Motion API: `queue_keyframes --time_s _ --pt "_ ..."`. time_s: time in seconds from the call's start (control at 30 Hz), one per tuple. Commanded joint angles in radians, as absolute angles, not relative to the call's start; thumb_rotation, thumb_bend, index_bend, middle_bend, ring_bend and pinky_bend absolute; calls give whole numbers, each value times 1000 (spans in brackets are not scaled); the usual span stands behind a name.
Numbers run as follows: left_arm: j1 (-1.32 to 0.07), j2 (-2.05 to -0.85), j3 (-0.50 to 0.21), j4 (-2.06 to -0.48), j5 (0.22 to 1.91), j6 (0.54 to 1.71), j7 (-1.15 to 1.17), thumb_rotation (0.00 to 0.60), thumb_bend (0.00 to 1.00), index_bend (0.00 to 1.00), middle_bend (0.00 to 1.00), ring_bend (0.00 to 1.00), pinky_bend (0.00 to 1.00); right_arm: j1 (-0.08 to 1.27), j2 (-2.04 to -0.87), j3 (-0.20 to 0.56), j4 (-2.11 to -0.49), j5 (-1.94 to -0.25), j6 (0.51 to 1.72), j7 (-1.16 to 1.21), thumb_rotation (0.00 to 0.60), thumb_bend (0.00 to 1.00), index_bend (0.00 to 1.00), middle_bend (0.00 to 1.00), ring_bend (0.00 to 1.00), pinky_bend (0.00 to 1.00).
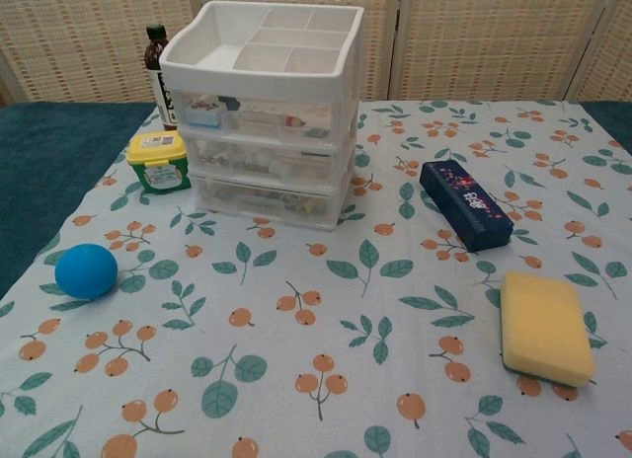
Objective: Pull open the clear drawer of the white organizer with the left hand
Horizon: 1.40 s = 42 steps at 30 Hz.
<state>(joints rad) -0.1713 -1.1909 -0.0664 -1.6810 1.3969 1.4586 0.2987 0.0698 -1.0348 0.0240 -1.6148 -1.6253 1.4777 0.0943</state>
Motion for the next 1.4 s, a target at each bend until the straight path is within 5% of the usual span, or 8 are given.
queue_keyframes --time_s 0.03,0.4,0.6,0.93,1.13,1.4 --pt "-170 -1196 -69 -1679 1397 1461 295 600 260 288 502 440 538 80 -1037 27 -1616 -1633 1472 85 600 298 0 38 0 8" --pt "-198 -1243 -87 -1659 1455 1461 224 600 260 288 502 446 539 77 -1046 36 -1619 -1621 1502 71 600 298 0 38 0 8" --pt "-281 -1269 -102 -1697 1470 1328 13 600 260 324 508 490 684 61 -1036 48 -1624 -1600 1535 65 600 298 0 38 0 8" --pt "-435 -1378 -159 -1664 1422 1099 -385 600 260 386 726 752 992 50 -1027 48 -1638 -1589 1550 55 600 303 0 38 0 8" --pt "-484 -1469 -181 -1616 1377 1029 -537 600 260 334 955 982 1000 44 -1029 47 -1643 -1580 1551 50 600 303 0 38 0 8" --pt "-510 -1574 -200 -1569 1315 985 -659 600 260 173 999 1000 1000 46 -1030 48 -1643 -1572 1542 48 600 307 0 38 0 8"
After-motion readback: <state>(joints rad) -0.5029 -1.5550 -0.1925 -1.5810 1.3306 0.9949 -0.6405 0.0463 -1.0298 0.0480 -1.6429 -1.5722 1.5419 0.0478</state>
